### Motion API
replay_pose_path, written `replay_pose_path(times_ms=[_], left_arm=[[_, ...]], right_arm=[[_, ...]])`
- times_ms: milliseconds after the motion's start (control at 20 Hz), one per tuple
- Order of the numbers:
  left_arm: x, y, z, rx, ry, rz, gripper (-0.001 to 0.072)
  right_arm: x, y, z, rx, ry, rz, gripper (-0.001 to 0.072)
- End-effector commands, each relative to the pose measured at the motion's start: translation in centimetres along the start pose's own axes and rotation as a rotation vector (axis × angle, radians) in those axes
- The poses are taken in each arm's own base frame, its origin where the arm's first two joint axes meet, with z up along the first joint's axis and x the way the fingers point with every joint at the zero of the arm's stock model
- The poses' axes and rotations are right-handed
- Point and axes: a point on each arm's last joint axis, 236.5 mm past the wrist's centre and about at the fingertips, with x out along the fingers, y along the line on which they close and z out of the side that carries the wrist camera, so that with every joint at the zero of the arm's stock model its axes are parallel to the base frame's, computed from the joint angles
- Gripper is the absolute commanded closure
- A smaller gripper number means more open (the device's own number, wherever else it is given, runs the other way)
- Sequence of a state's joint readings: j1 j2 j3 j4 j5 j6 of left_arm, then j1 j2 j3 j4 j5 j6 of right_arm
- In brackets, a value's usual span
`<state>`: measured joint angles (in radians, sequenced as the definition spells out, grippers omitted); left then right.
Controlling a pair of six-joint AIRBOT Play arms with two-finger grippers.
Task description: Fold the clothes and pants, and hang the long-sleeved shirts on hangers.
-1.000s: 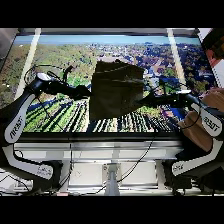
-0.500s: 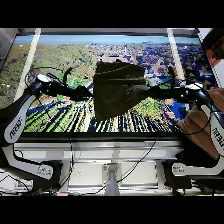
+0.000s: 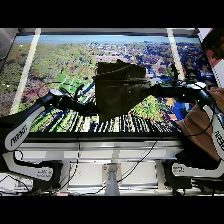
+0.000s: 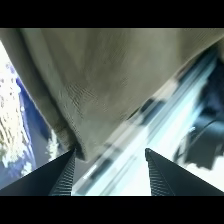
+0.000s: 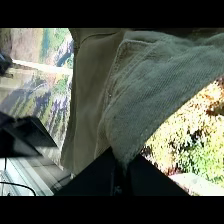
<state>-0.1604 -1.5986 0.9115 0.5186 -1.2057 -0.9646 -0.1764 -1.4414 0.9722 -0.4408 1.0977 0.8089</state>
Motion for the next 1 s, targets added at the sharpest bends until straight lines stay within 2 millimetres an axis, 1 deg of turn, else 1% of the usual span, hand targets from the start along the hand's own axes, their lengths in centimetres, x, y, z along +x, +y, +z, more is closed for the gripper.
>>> replay_pose_path(times_ms=[0, 100, 300, 400, 550, 750, 800, 850, 900, 950], left_arm=[[1.9, 0.4, -1.1, 0.050, 0.031, 0.058, 0.0235], [1.9, 0.4, -1.1, 0.051, 0.033, 0.058, 0.0235], [0.7, 2.8, -1.4, 0.026, 0.048, 0.137, 0.0240], [0.6, 3.5, -1.4, 0.030, 0.050, 0.165, 0.0338], [0.9, 3.7, -0.7, 0.044, 0.021, 0.189, 0.0339], [1.4, 3.0, -0.6, 0.037, 0.014, 0.167, 0.0324], [1.5, 2.6, -0.2, 0.023, -0.002, 0.146, 0.0292], [1.6, 2.4, 0.2, 0.011, -0.021, 0.136, 0.0122], [1.7, 2.5, 0.6, 0.000, -0.038, 0.132, -0.0013], [1.8, 2.7, 1.0, -0.010, -0.051, 0.131, -0.0009]], right_arm=[[0.0, 0.1, 0.0, 0.000, 0.000, 0.001, 0.0686], [0.0, 0.1, 0.0, 0.000, 0.001, 0.001, 0.0686], [0.0, 0.1, 0.0, 0.000, 0.001, 0.001, 0.0685], [0.0, 0.1, 0.0, 0.000, 0.001, 0.001, 0.0685], [0.0, 0.1, 0.0, 0.000, 0.001, 0.001, 0.0685], [0.0, 0.1, 0.0, 0.000, 0.000, 0.002, 0.0685], [0.0, 0.1, 0.0, 0.000, 0.000, 0.002, 0.0685], [0.0, 0.1, 0.0, 0.001, 0.000, 0.003, 0.0685], [0.0, 0.2, 0.0, 0.002, -0.001, 0.005, 0.0685], [0.0, 0.3, 0.1, 0.004, -0.005, 0.008, 0.0685]])
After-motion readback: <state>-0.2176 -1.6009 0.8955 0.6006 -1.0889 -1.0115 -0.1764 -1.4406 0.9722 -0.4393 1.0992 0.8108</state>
